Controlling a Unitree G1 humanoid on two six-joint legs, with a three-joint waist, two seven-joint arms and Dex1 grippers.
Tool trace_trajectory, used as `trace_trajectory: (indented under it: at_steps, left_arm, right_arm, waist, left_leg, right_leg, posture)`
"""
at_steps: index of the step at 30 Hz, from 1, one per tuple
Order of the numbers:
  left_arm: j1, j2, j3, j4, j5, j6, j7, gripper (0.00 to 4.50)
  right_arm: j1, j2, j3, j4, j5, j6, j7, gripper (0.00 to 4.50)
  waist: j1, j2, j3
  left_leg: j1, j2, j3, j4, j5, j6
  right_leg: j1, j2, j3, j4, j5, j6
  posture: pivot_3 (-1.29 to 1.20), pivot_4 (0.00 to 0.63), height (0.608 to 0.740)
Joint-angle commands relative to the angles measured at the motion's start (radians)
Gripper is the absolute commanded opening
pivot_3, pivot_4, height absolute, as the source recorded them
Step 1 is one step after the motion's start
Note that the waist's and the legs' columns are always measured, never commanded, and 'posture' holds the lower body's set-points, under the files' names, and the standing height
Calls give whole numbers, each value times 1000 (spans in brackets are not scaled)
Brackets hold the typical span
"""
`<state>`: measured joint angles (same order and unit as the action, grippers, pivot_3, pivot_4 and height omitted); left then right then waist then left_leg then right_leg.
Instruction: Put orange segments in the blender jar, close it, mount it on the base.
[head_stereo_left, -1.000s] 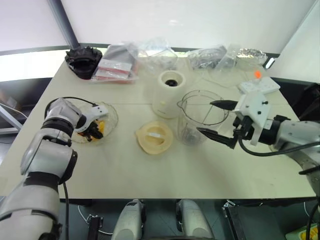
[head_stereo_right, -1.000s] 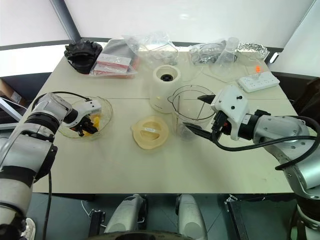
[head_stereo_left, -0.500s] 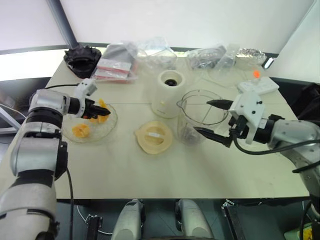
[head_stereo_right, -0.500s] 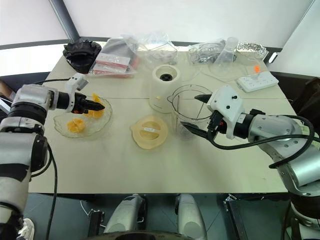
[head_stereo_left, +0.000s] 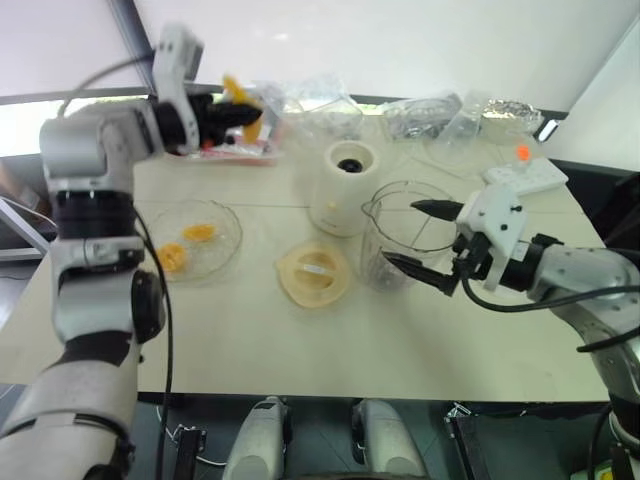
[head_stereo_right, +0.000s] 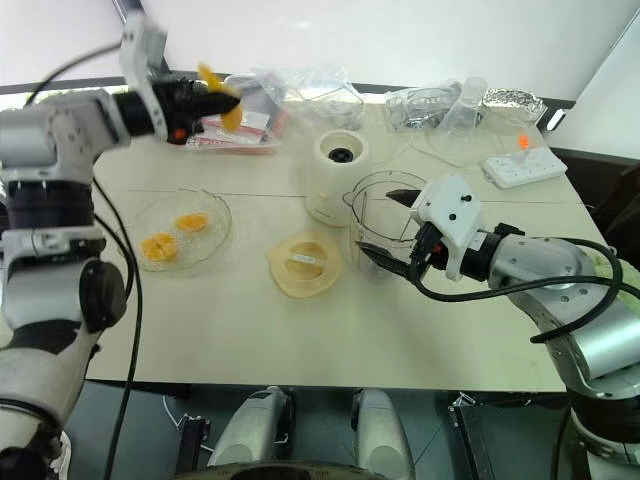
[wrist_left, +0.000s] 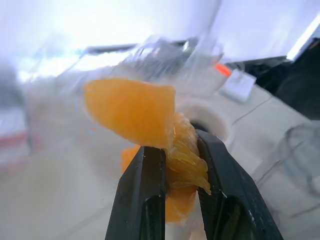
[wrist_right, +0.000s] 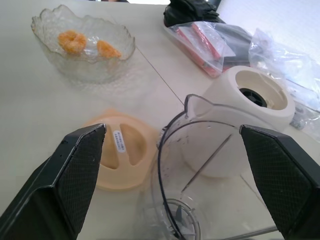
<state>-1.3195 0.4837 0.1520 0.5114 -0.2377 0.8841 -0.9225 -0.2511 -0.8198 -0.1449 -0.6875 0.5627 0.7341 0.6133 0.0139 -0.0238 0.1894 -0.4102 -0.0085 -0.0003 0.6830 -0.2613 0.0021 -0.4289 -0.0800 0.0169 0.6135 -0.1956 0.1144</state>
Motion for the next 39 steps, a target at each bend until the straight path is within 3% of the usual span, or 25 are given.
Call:
trace_trajectory:
  at_steps: [1, 7, 10, 14, 20, 28, 31, 35, 36, 39]
  left_arm:
    - [-151, -86, -50, 152, -10, -168, -52, 861]
    - [-335, -286, -39, 431, -52, -333, -145, 861]
    - [-350, -360, -69, 529, -23, -420, -208, 861]
    - [-355, -427, -89, 616, -11, -439, -276, 861]
    - [-302, -494, -162, 687, 61, -438, -347, 861]
    - [-249, -503, -231, 694, 131, -420, -436, 861]
    - [-243, -498, -228, 686, 133, -412, -467, 2107]
    - [-243, -492, -218, 685, 137, -420, -457, 4142]
    - [-244, -491, -216, 685, 136, -417, -460, 4447]
    - [-249, -489, -210, 682, 131, -416, -457, 4447]
  right_arm:
    - [49, 33, -76, -84, 12, 20, -72, 4500]
    - [200, 123, -191, -178, -19, 64, -222, 4500]
    - [270, 163, -269, -243, -35, 82, -295, 4500]
    - [354, 196, -373, -338, 52, 126, -332, 4500]
    - [489, 117, -400, -360, 198, 26, -448, 4500]
    - [689, -4, -421, -360, 315, -151, -623, 4500]
    - [741, -33, -422, -360, 329, -194, -657, 4500]
    - [788, -64, -415, -360, 344, -241, -692, 4500]
    - [797, -71, -413, -360, 348, -252, -698, 4500]
    - [822, -89, -406, -360, 355, -277, -711, 4500]
  waist:
    - [4, 0, 0]
    - [-1, 0, 0]
    - [-5, 0, 0]
    - [-8, 1, 0]
    - [-1, 1, 0]
    - [-1, 0, 0]
    - [-1, 0, 0]
    - [-1, 0, 0]
    - [-1, 0, 0]
    - [0, 0, 0]
  left_leg:
    - [0, 0, 1, 0, 0, 0]
    - [-1, -1, 2, 0, 0, 0]
    - [-1, -1, 2, 0, 0, 1]
    - [0, 0, 2, -1, -1, 1]
    - [-1, 1, 1, -1, -1, 1]
    - [-2, 1, 1, -1, -1, 1]
    - [-2, 1, 1, -1, -1, 1]
    - [-3, 3, 0, -1, -1, 2]
    - [-3, 3, 0, -1, -1, 2]
    - [-5, 3, 0, -1, -1, 2]
  right_leg:
    - [0, 0, 0, -1, 0, 0]
    - [1, -1, 1, -3, -2, -3]
    - [0, -1, 1, -3, -3, -2]
    - [0, 1, 1, -2, -3, -2]
    - [0, 0, 1, -3, -4, -3]
    - [0, -1, 1, -5, -4, -3]
    - [0, -1, 1, -6, -4, -3]
    - [1, -1, 1, -9, -3, -3]
    - [1, -1, 1, -10, -3, -3]
    - [1, 0, 1, -12, -3, -3]
  posture:
    - [0, 150, 740]
    - [0, 150, 740]
    - [0, 150, 740]
    - [0, 150, 740]
    - [0, 150, 740]
    - [0, 150, 740]
    - [0, 150, 740]
    - [0, 150, 740]
    - [0, 150, 740]
    - [0, 150, 740]
